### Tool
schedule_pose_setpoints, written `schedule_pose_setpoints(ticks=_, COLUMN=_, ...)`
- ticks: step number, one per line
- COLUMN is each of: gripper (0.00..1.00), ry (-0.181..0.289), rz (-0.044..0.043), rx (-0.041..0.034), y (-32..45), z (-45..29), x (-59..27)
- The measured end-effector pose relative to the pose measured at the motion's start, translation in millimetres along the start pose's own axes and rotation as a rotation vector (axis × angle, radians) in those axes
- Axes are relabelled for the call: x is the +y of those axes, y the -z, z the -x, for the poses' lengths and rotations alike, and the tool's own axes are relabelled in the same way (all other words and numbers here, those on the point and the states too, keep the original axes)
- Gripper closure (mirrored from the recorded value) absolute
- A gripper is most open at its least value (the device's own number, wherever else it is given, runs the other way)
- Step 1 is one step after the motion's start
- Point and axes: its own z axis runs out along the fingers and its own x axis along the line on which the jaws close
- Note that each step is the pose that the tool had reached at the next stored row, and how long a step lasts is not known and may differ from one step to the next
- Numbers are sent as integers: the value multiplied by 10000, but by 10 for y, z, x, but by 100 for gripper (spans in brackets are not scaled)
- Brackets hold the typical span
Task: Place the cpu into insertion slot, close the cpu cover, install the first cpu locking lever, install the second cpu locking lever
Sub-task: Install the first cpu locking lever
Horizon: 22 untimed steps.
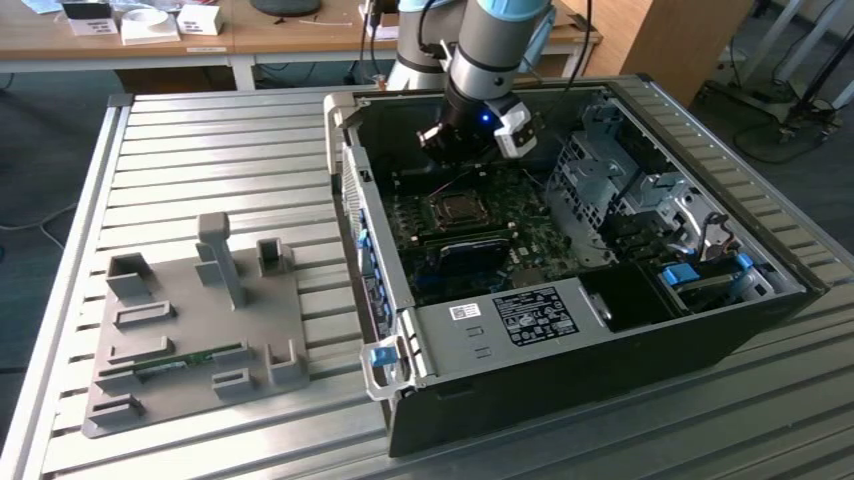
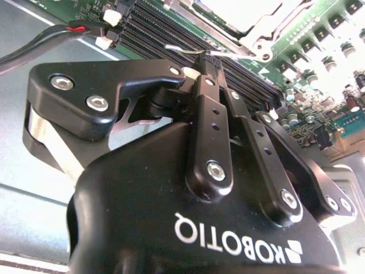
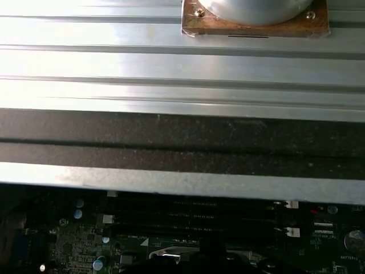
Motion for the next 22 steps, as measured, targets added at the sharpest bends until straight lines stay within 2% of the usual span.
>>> schedule_pose_setpoints(ticks=22, gripper=89, ry=-1, rz=-1, rx=0, y=-79, z=56, x=-19)
